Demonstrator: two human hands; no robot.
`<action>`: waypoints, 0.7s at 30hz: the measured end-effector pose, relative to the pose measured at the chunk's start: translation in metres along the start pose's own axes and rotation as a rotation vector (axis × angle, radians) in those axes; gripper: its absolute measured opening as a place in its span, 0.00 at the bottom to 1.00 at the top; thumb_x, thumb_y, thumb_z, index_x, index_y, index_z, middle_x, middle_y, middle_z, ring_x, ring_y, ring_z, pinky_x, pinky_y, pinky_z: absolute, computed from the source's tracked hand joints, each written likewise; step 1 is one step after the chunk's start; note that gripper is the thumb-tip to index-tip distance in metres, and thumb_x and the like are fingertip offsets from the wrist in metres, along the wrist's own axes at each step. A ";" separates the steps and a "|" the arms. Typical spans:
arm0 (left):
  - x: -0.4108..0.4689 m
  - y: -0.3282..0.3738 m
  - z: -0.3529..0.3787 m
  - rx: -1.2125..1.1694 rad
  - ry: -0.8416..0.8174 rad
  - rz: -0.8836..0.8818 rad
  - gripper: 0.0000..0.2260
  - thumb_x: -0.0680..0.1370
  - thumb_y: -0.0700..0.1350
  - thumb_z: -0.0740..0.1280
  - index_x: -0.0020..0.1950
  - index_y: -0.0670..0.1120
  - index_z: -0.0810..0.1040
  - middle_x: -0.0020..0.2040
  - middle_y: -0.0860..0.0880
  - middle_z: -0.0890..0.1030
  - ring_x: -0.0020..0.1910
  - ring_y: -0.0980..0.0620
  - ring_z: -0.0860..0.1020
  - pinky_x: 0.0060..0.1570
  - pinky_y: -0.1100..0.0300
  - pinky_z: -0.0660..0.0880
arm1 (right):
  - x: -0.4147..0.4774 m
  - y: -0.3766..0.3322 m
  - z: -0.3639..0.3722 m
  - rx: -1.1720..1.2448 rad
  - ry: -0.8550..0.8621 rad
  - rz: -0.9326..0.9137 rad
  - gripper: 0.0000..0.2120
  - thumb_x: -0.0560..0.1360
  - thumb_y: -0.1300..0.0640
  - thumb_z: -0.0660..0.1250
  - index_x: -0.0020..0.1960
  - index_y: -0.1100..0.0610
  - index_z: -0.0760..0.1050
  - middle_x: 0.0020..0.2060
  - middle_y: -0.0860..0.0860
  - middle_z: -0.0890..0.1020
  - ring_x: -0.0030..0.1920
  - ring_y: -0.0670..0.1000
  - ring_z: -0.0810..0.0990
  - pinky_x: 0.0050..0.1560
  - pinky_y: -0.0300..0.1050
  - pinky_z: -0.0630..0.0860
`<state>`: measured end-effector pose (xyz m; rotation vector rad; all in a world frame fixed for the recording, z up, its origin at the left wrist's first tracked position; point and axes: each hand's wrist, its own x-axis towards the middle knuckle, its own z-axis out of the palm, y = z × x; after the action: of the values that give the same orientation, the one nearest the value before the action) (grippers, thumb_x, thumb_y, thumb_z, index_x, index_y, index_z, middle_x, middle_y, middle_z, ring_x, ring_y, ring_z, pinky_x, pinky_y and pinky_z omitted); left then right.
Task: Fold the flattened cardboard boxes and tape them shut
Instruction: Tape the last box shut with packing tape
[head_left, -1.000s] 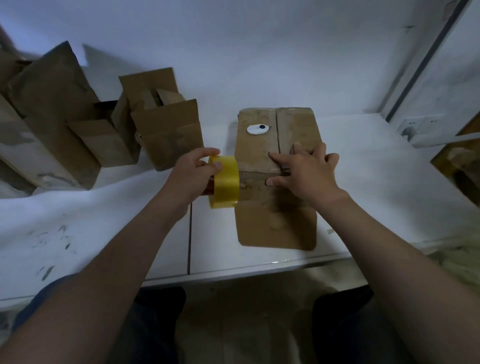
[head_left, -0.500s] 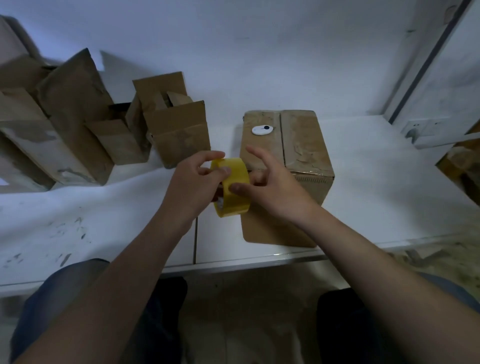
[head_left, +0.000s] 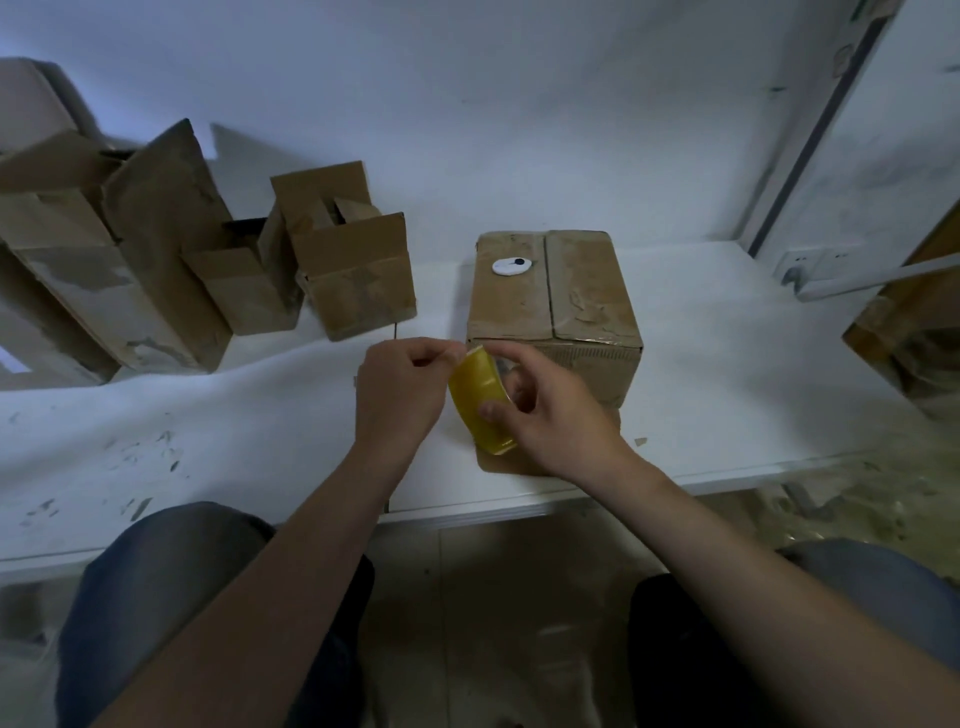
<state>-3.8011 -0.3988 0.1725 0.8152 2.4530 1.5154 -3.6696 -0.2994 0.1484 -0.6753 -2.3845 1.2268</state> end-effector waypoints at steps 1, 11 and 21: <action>-0.001 0.002 0.004 -0.002 -0.011 0.003 0.10 0.79 0.50 0.69 0.56 0.49 0.86 0.51 0.53 0.85 0.48 0.57 0.80 0.53 0.58 0.76 | -0.001 0.003 0.001 -0.020 0.014 0.009 0.29 0.76 0.49 0.73 0.73 0.37 0.65 0.48 0.41 0.75 0.59 0.56 0.77 0.53 0.50 0.78; 0.005 0.006 0.018 0.001 -0.108 0.013 0.07 0.79 0.46 0.70 0.54 0.50 0.86 0.51 0.53 0.85 0.48 0.58 0.80 0.51 0.64 0.76 | -0.001 0.012 -0.005 -0.155 0.067 0.058 0.29 0.76 0.45 0.72 0.73 0.38 0.65 0.51 0.41 0.77 0.58 0.54 0.77 0.57 0.56 0.79; 0.006 0.011 0.025 -0.218 -0.125 -0.019 0.08 0.78 0.42 0.71 0.45 0.56 0.84 0.47 0.56 0.85 0.50 0.54 0.83 0.54 0.55 0.81 | 0.004 0.010 -0.010 -0.134 0.026 0.111 0.28 0.79 0.47 0.69 0.76 0.40 0.65 0.52 0.41 0.79 0.60 0.53 0.77 0.65 0.63 0.73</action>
<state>-3.7919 -0.3723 0.1707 0.8151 2.1559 1.6357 -3.6646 -0.2855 0.1458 -0.8701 -2.4533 1.1009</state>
